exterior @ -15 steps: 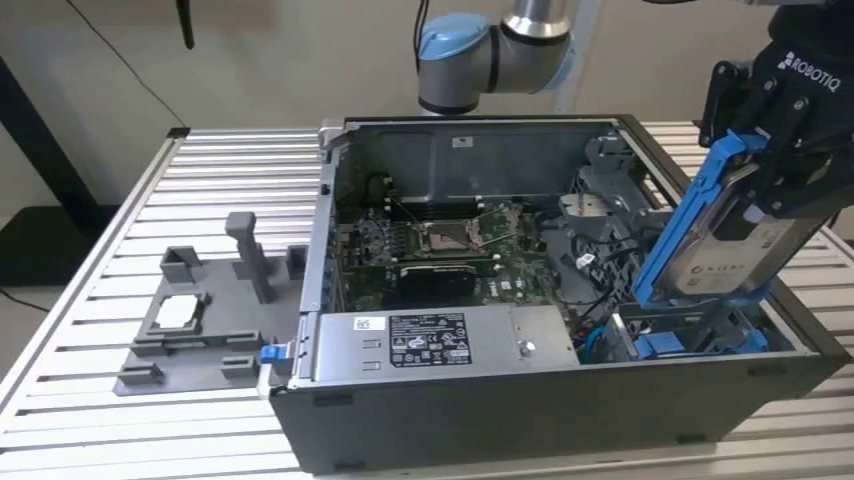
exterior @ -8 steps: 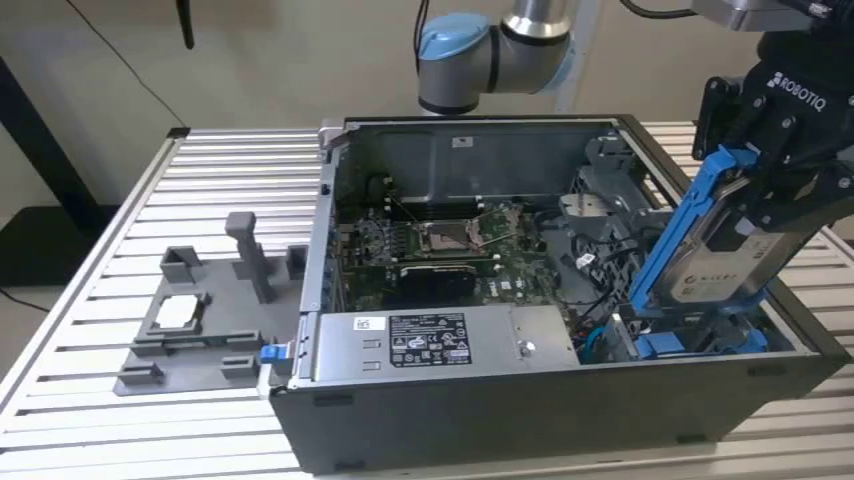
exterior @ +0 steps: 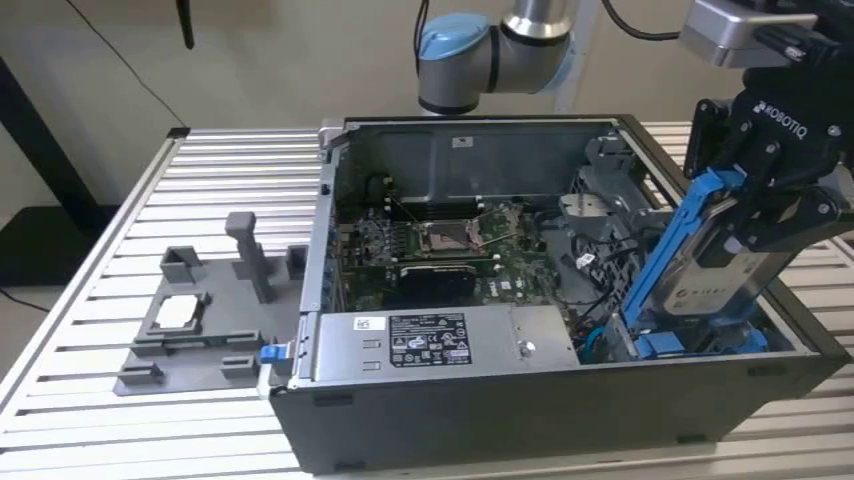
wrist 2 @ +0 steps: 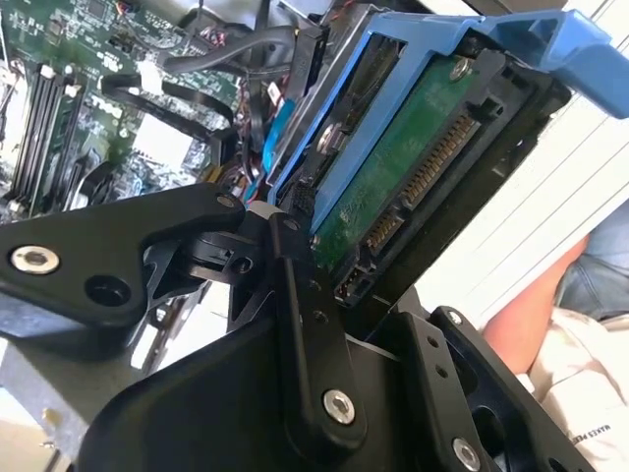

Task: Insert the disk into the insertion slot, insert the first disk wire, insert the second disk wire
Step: 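Insert the disk into the insertion slot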

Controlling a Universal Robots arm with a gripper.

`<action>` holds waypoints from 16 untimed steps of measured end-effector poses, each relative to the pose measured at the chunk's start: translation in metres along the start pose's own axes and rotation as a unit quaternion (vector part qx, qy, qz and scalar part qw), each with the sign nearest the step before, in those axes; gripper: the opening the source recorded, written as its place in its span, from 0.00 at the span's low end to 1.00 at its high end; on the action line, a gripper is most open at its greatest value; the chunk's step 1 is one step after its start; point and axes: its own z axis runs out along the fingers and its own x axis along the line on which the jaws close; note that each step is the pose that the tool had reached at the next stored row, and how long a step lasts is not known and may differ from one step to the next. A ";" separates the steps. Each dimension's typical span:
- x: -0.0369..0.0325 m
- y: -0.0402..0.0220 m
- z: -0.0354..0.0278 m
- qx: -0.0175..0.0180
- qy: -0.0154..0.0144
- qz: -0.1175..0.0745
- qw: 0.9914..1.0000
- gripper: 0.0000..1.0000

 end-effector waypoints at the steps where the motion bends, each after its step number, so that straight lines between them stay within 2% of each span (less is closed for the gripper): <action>1: 0.0001 -0.0001 0.0019 0.000 0.000 0.000 1.000 0.33; 16: 0.0001 -0.0011 0.0285 0.000 0.000 -0.001 1.000 0.33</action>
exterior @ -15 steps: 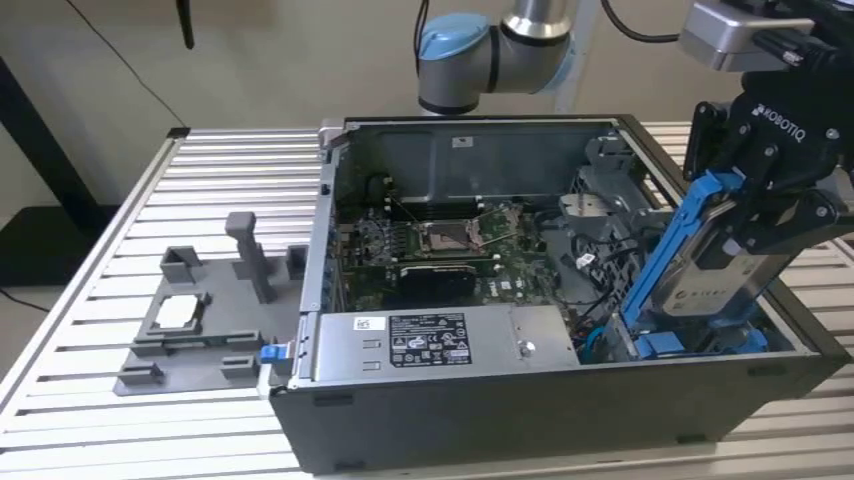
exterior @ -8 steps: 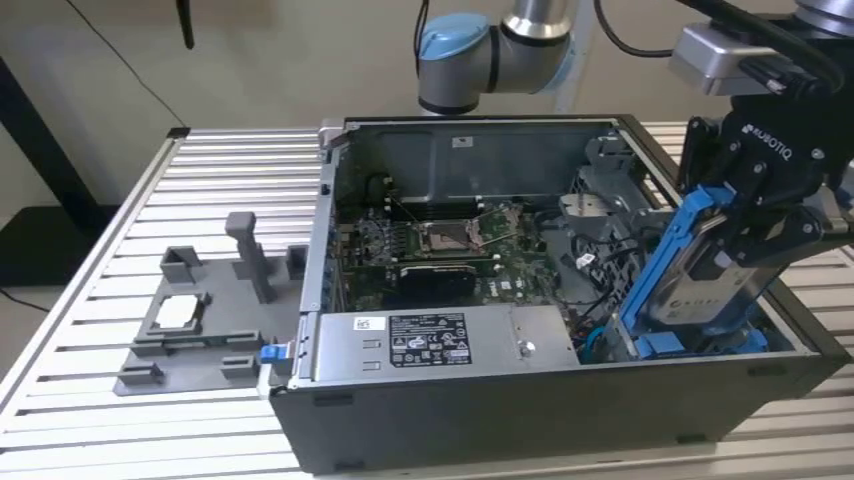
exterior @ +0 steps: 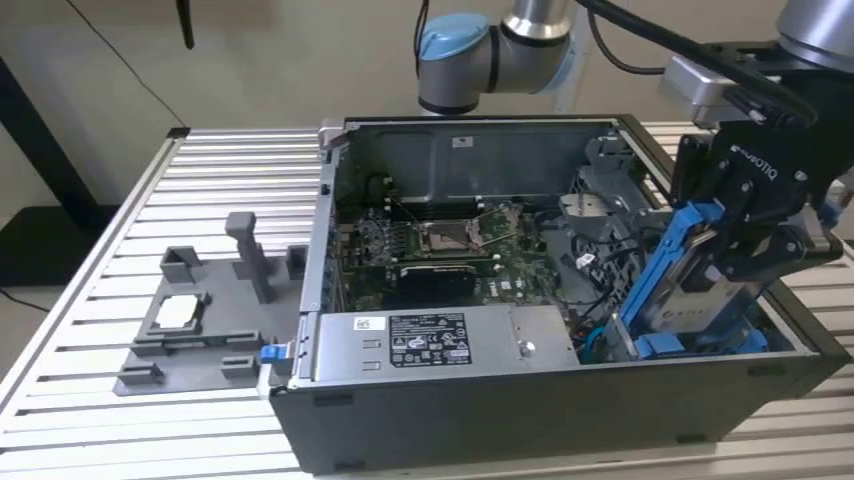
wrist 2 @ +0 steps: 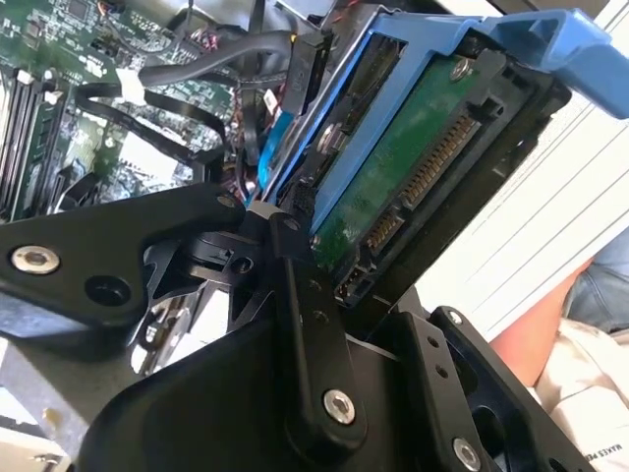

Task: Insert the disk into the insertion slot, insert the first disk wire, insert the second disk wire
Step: 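Insert the disk into the insertion slot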

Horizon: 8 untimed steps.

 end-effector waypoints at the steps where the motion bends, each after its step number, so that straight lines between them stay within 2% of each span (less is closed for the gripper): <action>1: 0.0000 0.0000 0.0018 0.000 0.000 0.000 1.000 0.33; 5: -0.0001 -0.0003 0.0088 0.000 0.000 0.000 1.000 0.33; 8: -0.0001 -0.0002 0.0115 0.001 0.000 0.000 1.000 0.33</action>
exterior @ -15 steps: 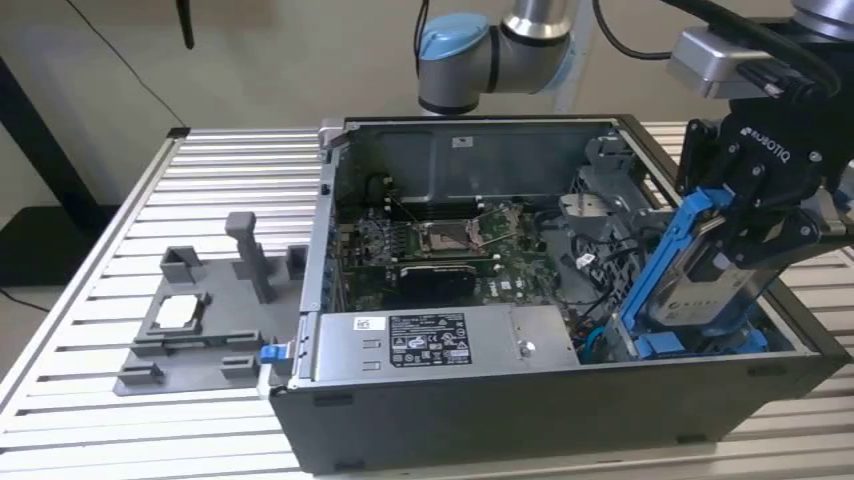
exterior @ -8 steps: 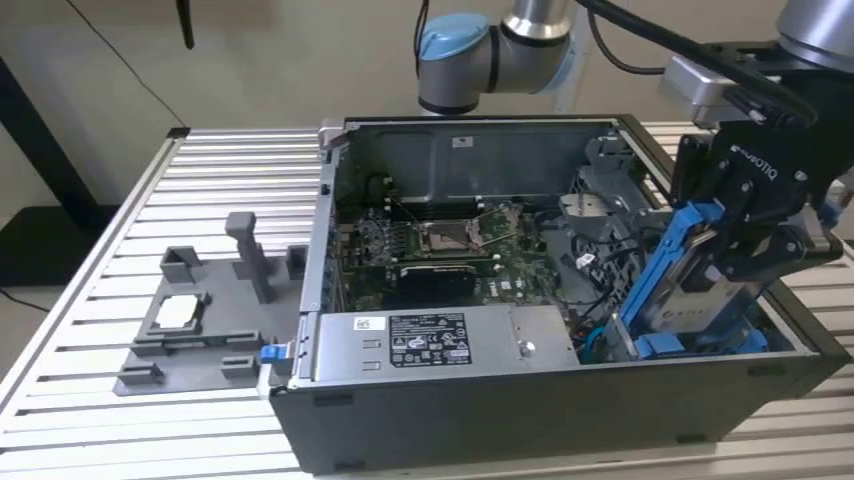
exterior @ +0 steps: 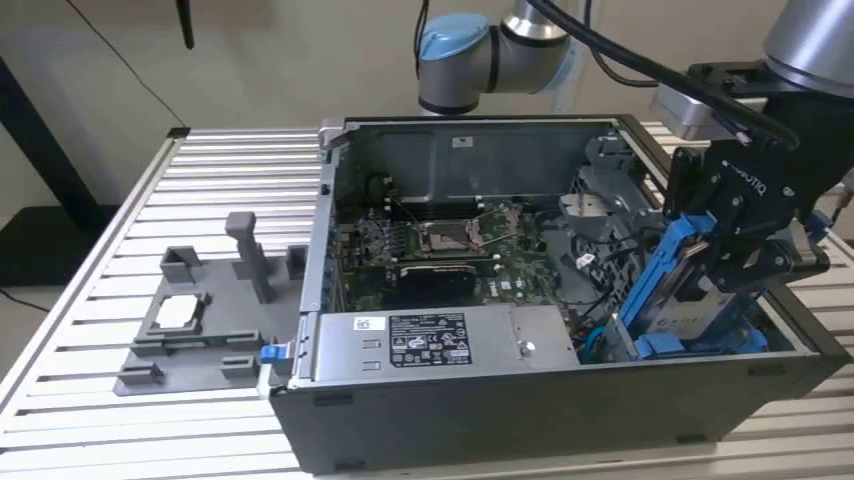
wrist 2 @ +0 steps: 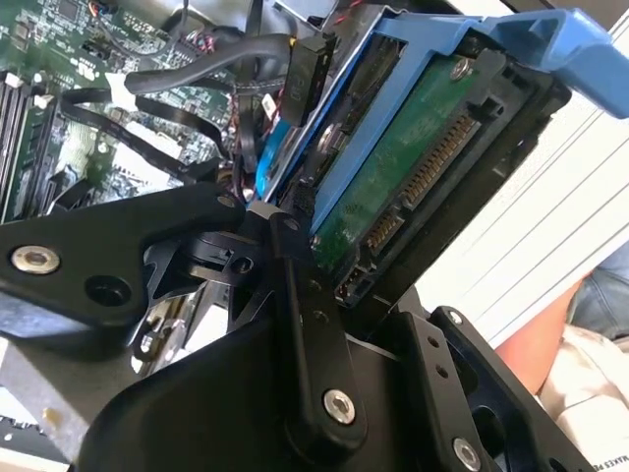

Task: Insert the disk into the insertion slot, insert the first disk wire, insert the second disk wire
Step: 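Insert the disk into the insertion slot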

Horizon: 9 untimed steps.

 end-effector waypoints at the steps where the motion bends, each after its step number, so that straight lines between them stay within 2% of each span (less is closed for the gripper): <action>1: 0.0000 0.0000 0.0000 0.000 0.000 0.000 1.000 0.33; 5: 0.0000 0.0000 0.0000 0.000 0.000 0.000 1.000 0.33; 6: 0.0000 0.0000 -0.0001 0.000 0.000 0.000 1.000 0.34; 7: 0.0000 0.0000 0.0000 0.000 0.000 0.000 1.000 0.40; 9: 0.0000 0.0000 0.0000 0.000 0.000 0.000 1.000 0.40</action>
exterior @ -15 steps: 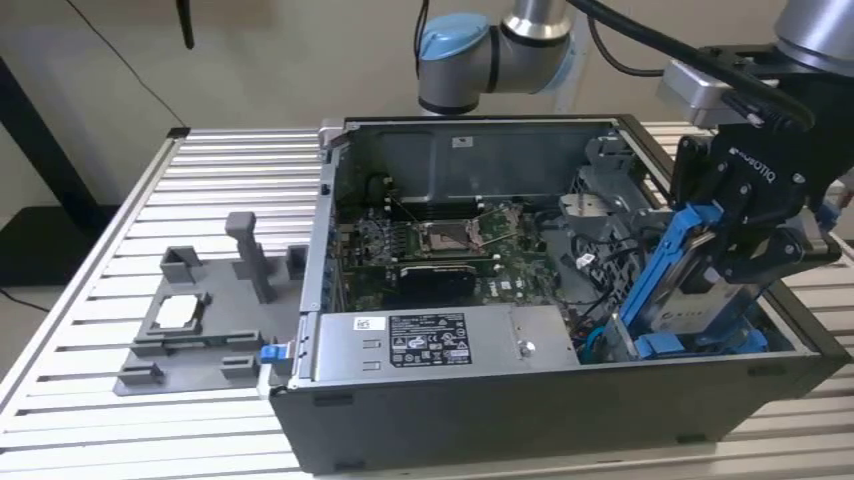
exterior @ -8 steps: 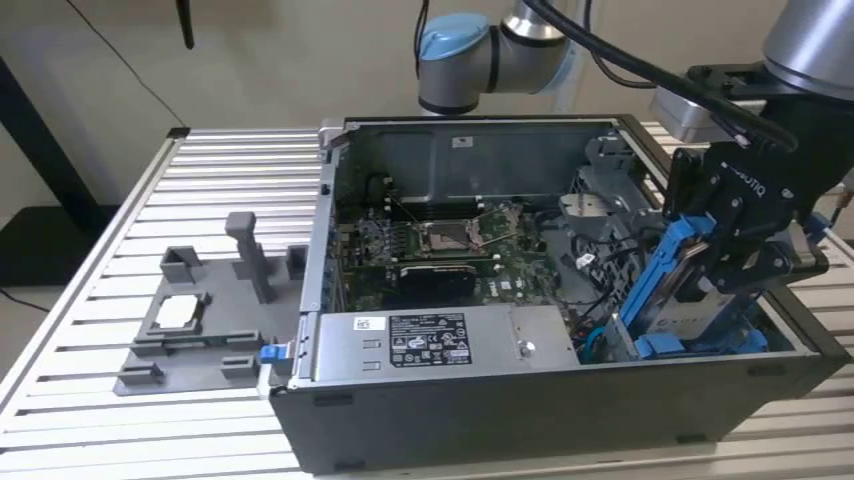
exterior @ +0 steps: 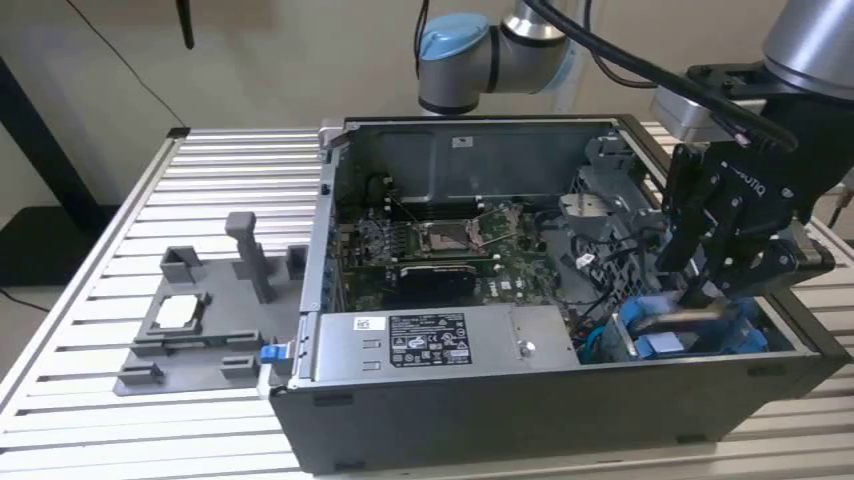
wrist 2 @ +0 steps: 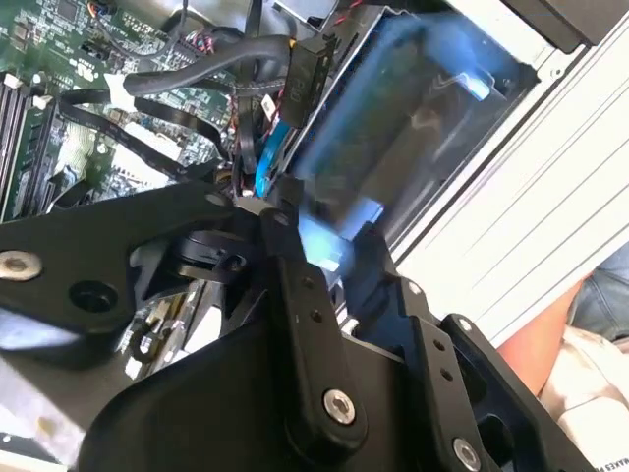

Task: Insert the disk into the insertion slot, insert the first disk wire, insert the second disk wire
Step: 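Insert the disk into the insertion slot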

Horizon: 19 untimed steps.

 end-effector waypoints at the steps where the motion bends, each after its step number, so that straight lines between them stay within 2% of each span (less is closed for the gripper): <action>1: 0.0000 0.0000 0.0000 0.000 0.000 0.000 1.000 0.47; 4: 0.0000 0.0001 -0.0045 0.000 0.000 0.000 1.000 0.47; 7: 0.0000 0.0007 -0.0118 0.001 0.000 0.000 1.000 0.47; 9: -0.0003 0.0014 -0.0159 0.002 -0.001 0.000 1.000 0.47; 11: -0.0006 0.0018 -0.0183 0.005 -0.002 0.000 1.000 0.47; 12: -0.0009 0.0024 -0.0184 0.009 -0.004 0.000 1.000 0.47; 13: -0.0013 0.0033 -0.0183 0.015 -0.005 0.000 1.000 0.47; 16: -0.0038 0.0045 -0.0184 0.037 -0.011 0.000 0.999 0.47; 19: -0.0066 0.0050 -0.0183 0.060 -0.016 0.000 0.998 0.47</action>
